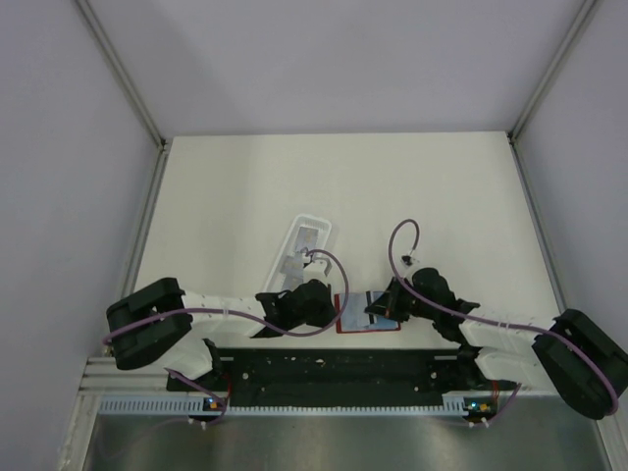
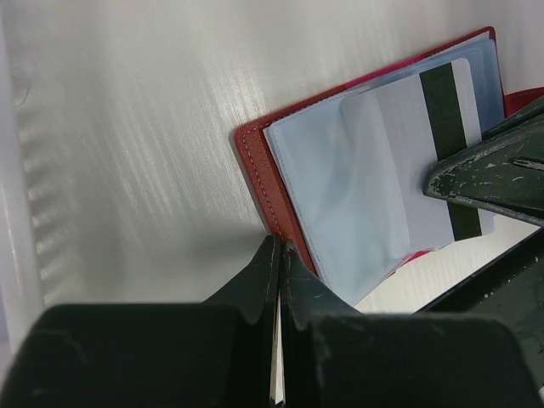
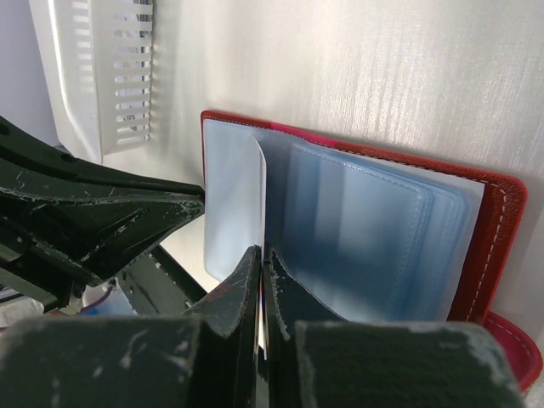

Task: Put the credit cards into the card holder
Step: Insert the credit card into the card slot.

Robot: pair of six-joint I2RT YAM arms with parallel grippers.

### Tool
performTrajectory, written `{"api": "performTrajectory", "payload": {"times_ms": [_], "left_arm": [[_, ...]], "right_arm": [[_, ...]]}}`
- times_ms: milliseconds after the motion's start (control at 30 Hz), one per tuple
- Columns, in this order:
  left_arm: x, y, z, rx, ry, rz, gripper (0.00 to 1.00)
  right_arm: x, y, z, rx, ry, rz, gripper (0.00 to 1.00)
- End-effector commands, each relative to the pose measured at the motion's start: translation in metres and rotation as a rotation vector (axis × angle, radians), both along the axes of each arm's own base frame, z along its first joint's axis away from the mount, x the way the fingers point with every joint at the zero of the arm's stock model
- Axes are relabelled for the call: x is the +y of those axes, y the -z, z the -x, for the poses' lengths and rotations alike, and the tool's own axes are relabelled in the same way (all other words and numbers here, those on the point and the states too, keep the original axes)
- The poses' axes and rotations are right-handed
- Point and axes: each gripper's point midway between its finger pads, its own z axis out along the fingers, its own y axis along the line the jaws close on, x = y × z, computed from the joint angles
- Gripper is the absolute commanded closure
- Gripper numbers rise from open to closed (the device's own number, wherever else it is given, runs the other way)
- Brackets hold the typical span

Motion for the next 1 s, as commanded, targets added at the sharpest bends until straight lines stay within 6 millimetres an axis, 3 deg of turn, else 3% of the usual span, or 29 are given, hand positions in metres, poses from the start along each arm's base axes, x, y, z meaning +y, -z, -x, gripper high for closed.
{"api": "performTrajectory", "payload": {"times_ms": [0,533,800,900,967], "left_arm": [[0.0,0.008,0.008,0.034,0.026,-0.022,1.0],[0.004,0.009,0.01,0.034,0.022,-0.018,1.0],[0.006,0.008,0.009,0.029,0.013,-0.014,1.0],[0.006,0.008,0.009,0.03,0.014,-0.014,1.0],[0.006,0.008,0.009,0.032,0.013,-0.01,1.0]], "right_arm": [[-0.008,0.02,0.011,0.044,0.009,0.049,1.0],[0.013,0.021,0.021,0.071,-0.08,0.014,0.98],[-0.002,0.0,0.007,-0.011,-0.059,0.143,0.61],[-0.003,-0.011,0.002,-0.039,-0.074,0.179,0.42],[-0.005,-0.011,0.004,-0.026,-0.089,0.205,0.38]]}}
